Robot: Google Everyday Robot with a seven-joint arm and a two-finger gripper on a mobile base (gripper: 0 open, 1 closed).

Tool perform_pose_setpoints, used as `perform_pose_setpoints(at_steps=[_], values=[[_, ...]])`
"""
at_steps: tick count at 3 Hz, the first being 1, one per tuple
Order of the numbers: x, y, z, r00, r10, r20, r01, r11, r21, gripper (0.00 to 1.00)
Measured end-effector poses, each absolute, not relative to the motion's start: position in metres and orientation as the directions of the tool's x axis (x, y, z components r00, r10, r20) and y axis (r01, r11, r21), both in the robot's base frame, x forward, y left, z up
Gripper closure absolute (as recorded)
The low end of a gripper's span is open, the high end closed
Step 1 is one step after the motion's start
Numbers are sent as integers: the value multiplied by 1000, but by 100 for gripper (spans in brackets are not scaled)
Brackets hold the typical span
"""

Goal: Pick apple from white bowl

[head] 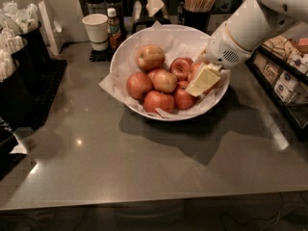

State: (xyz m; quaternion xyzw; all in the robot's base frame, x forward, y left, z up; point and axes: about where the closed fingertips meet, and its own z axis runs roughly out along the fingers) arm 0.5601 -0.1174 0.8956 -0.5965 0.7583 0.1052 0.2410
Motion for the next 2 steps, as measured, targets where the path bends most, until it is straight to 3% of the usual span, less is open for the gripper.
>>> perform_pose_setpoints(at_steps=[2], values=[[527, -89, 984, 120, -705, -699, -980, 27, -196, 100]])
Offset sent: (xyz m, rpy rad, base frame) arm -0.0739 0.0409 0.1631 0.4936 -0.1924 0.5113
